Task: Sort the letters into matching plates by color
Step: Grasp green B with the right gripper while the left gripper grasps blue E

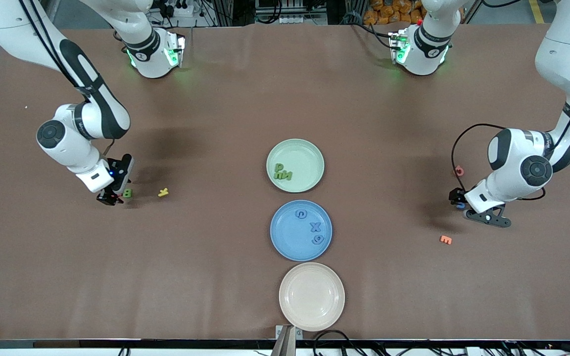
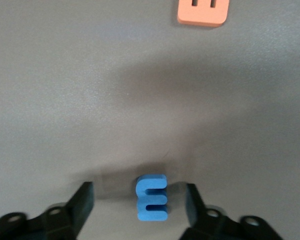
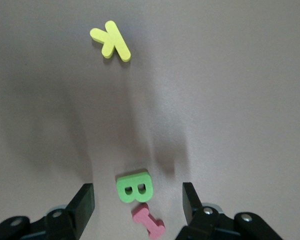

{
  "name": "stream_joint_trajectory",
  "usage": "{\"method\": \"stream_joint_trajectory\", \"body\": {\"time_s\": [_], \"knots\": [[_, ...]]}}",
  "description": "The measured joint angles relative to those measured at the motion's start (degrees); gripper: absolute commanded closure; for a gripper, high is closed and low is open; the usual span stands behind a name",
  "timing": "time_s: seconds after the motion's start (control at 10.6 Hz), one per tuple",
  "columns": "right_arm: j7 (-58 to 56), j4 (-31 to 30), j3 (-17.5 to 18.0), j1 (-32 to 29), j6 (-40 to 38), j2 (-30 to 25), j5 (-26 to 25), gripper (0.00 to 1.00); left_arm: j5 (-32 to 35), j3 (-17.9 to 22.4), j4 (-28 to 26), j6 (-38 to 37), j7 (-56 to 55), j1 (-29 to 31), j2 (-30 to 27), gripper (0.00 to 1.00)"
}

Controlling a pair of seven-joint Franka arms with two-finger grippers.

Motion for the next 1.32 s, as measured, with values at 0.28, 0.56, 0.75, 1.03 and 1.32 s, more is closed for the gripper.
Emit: {"method": "stream_joint_trajectory", "body": {"time_s": [0.28, 0.56, 0.75, 1.03, 1.32], "knots": [[0.00, -0.85, 0.07, 0.01, 0.63, 0.73, -0.01, 0.23, -0.01, -0.27, -0.06, -0.11, -0.59, 0.02, -0.08, 1.00], [0.00, -1.01, 0.06, 0.01, 0.63, 0.82, -0.01, 0.24, -0.01, -0.54, -0.06, -0.56, -3.13, -0.10, -0.16, 1.00], [0.01, -1.12, 0.01, -0.01, 0.63, 0.92, -0.01, 0.26, -0.01, -0.61, 0.36, -2.11, -3.34, -0.25, -0.15, 1.00], [0.33, -1.24, -0.03, -0.01, 0.66, 1.06, 0.00, 0.26, -0.01, -1.52, 3.34, -7.56, -5.79, -2.07, -0.48, 1.00], [0.74, -1.20, -0.30, -0.06, 1.10, 2.12, 0.00, 0.32, -0.01, -2.38, 8.90, -16.00, -14.03, -7.93, -1.18, 1.00]]}}
